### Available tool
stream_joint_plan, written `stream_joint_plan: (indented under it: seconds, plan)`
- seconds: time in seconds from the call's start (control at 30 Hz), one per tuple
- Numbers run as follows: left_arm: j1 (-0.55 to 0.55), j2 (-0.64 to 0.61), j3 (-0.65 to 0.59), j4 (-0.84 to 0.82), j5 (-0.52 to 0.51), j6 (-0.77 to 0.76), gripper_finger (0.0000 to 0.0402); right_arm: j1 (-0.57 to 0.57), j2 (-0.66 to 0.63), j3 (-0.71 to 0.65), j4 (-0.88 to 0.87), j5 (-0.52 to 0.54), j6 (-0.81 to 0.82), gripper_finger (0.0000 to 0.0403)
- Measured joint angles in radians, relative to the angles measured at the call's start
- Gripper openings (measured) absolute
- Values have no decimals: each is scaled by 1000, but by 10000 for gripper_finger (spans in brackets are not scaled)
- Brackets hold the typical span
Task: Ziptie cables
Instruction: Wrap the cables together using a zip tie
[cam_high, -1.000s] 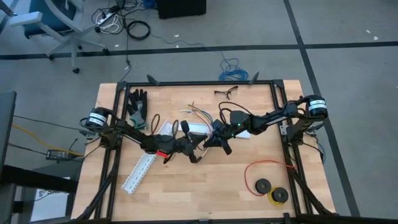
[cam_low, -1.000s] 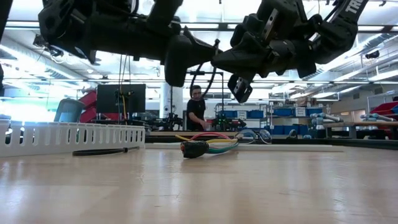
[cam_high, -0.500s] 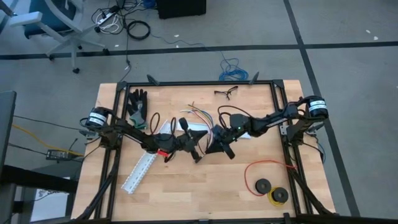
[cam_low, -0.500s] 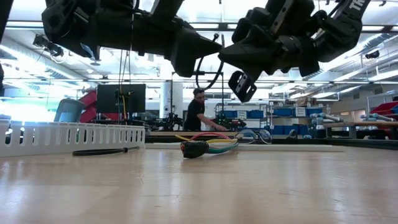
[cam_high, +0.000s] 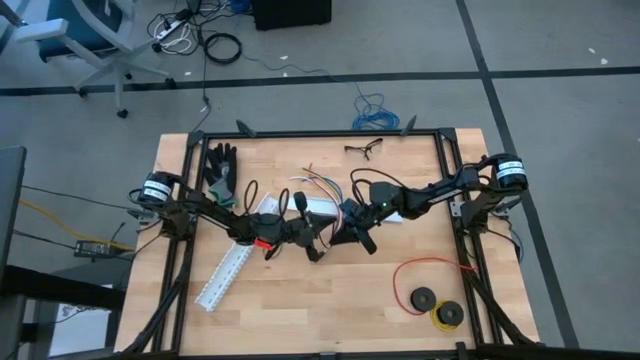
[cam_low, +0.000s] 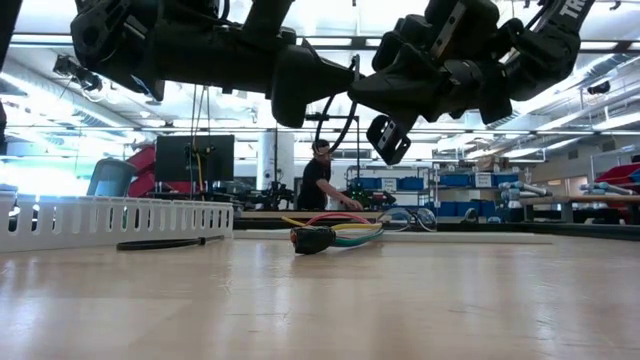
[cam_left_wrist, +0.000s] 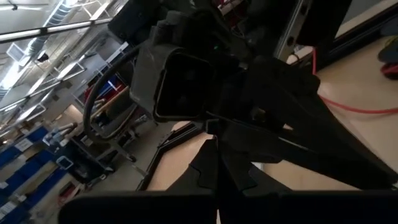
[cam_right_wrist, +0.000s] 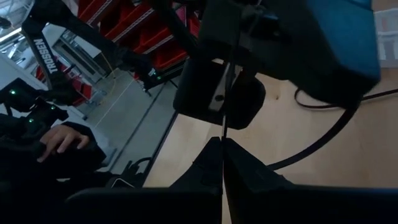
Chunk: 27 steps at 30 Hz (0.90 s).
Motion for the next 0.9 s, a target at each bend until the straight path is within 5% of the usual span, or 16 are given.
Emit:
stream_joint_plan:
  seconds: [0.9]
  plan:
    - [11, 0, 0, -26, 52, -2, 0, 0, 0, 0, -6, 0, 3, 0]
